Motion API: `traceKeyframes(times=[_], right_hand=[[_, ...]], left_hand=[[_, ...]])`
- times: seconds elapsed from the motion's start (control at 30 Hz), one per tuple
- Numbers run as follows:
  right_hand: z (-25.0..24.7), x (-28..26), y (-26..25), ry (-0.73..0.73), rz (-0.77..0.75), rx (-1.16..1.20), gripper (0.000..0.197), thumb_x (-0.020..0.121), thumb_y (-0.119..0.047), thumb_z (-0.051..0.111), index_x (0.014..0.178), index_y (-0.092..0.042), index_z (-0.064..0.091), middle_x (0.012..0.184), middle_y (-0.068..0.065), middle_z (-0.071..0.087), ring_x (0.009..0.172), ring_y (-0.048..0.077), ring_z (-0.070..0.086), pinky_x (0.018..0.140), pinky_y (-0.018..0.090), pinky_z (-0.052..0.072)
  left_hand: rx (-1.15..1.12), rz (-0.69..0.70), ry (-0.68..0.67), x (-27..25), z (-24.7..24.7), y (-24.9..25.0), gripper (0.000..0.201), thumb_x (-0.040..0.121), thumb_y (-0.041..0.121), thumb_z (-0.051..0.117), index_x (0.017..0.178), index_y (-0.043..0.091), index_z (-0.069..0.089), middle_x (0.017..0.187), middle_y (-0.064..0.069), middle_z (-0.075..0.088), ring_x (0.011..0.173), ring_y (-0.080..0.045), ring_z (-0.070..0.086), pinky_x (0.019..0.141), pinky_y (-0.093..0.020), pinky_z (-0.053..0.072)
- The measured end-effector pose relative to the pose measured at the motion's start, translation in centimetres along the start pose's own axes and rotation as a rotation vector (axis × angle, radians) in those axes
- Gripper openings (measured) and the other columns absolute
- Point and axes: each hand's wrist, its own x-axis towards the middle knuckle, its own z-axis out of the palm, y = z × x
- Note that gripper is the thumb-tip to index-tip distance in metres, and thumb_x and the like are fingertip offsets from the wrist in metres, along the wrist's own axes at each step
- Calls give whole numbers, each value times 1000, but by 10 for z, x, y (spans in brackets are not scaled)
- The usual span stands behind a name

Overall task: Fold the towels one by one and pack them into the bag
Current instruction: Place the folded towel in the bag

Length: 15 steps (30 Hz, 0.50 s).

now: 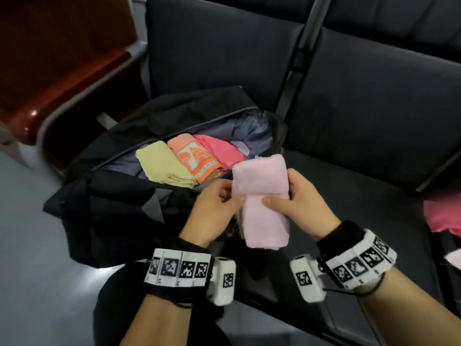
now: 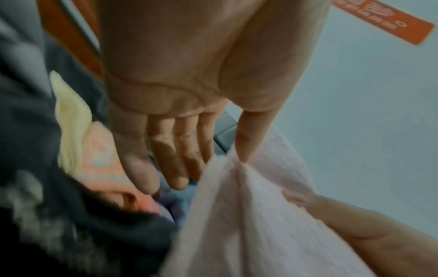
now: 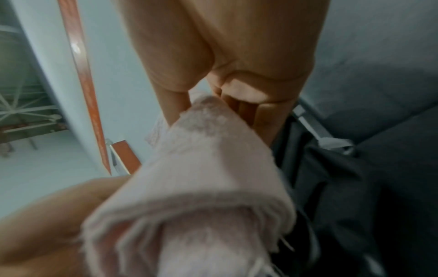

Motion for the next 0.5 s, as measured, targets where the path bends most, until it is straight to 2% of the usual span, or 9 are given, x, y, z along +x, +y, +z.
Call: traceKeyframes(times=[0.1, 0.13, 0.17, 0.23, 0.33, 0.43, 0.5], right_hand=[[24, 39, -23, -9, -36, -45, 33, 79, -11, 79, 102, -19, 56, 99, -2, 70, 92, 15, 68, 77, 37, 56], [32, 51, -31, -10, -42, -48, 34, 80, -10, 79, 104, -18, 56, 100, -1, 70, 93, 15, 68, 78, 38, 56], [41, 64, -38, -14, -49, -45, 35, 80, -10, 78, 106, -16, 56, 103, -1, 69, 95, 15, 67, 78, 37, 56], [60, 90, -51, -38, -64, -35, 35, 82, -11, 77, 107, -18, 54, 105, -4, 68, 94, 7, 66, 74, 30, 56], [91, 131, -68, -52, -87, -39, 35, 82, -15, 76, 107, -23, 52, 103, -10, 65, 90, -1, 63, 71, 19, 50], [126, 168, -77, -79, -89, -18, 34, 85, -17, 73, 110, -21, 50, 104, -10, 63, 89, -2, 61, 68, 15, 48], [152, 188, -78, -129, -73, 4, 32, 88, -16, 70, 111, -19, 48, 105, -8, 61, 92, 0, 60, 69, 17, 47]], left_hand=[[69, 56, 167, 18, -60, 8, 16, 84, 16, 73, 93, 27, 66, 82, 2, 66, 67, 1, 60, 70, -15, 48], [114, 67, 214, 24, -80, 11, 15, 82, 18, 72, 90, 28, 65, 81, 3, 66, 66, 3, 59, 68, -13, 47], [155, 63, 256, 31, -100, 14, 15, 82, 18, 71, 90, 29, 66, 82, 3, 67, 69, 0, 60, 70, -17, 49], [262, 42, 325, 45, -140, 14, 16, 84, 12, 71, 93, 25, 67, 87, 0, 68, 79, -12, 63, 77, -31, 52], [524, -28, 404, 67, -200, 1, 21, 83, 16, 72, 103, 19, 69, 101, -4, 72, 97, -20, 67, 89, -37, 53], [609, -227, 474, 84, -253, -20, 42, 82, 24, 73, 122, 17, 66, 121, -11, 68, 115, -30, 62, 104, -47, 48], [621, -398, 459, 93, -278, -32, 52, 83, 34, 72, 131, 20, 58, 131, -12, 62, 117, -31, 59, 103, -44, 47]])
